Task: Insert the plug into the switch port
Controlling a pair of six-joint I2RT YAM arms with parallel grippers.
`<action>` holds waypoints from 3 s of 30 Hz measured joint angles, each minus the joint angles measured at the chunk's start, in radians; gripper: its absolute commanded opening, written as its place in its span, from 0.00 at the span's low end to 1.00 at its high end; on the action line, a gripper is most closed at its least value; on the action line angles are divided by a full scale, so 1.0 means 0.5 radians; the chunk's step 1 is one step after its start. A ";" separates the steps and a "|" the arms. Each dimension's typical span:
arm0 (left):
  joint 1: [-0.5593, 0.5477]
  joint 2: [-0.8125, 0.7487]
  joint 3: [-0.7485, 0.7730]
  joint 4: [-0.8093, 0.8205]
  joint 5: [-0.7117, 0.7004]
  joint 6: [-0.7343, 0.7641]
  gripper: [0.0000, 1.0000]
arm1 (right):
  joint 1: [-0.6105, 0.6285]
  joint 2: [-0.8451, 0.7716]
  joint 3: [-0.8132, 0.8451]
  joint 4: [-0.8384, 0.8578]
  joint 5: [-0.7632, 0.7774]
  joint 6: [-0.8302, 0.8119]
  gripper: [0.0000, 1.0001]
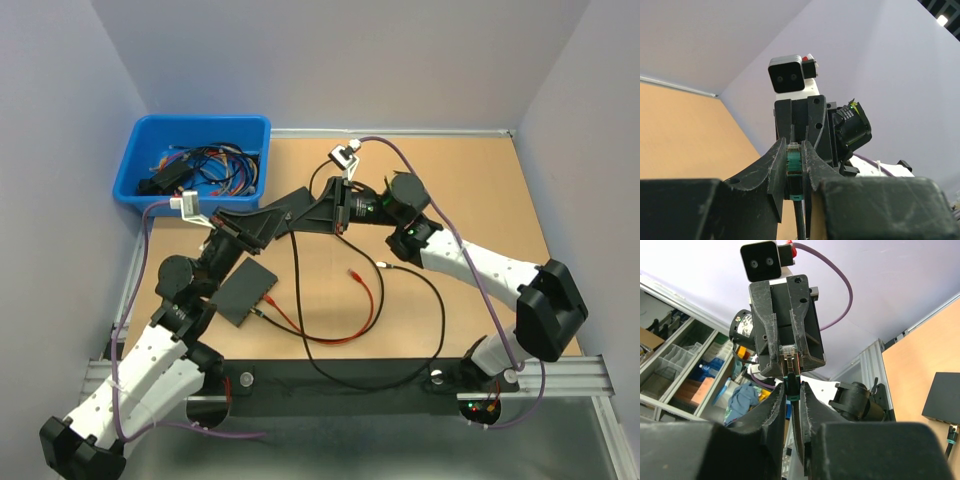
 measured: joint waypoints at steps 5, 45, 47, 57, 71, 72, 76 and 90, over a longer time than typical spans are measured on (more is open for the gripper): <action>0.000 -0.020 -0.024 0.016 -0.022 -0.017 0.00 | 0.001 0.000 -0.004 0.005 0.011 -0.002 0.02; -0.010 -0.398 -0.359 -0.241 -0.478 -0.120 0.65 | 0.016 -0.069 -0.336 0.010 0.325 -0.034 0.00; -0.010 -0.394 -0.349 -0.303 -0.489 -0.100 0.65 | 0.011 -0.092 -0.391 -0.033 0.331 -0.069 0.00; -0.009 0.003 -0.072 -0.829 -0.632 0.173 0.64 | -0.089 -0.385 -0.491 -0.748 0.520 -0.556 0.00; 0.009 1.702 1.196 -1.283 -0.681 0.790 0.62 | -0.159 -0.715 -0.723 -1.323 0.944 -0.745 0.00; 0.014 1.850 1.351 -1.335 -0.694 0.826 0.62 | -0.159 -0.741 -0.723 -1.345 0.963 -0.752 0.00; 0.039 2.386 1.896 -1.521 -0.738 0.901 0.62 | -0.160 -0.811 -0.722 -1.404 1.011 -0.773 0.01; 0.371 2.906 2.287 -1.888 -0.697 0.861 0.62 | -0.162 -1.015 -0.747 -1.565 1.048 -0.780 0.01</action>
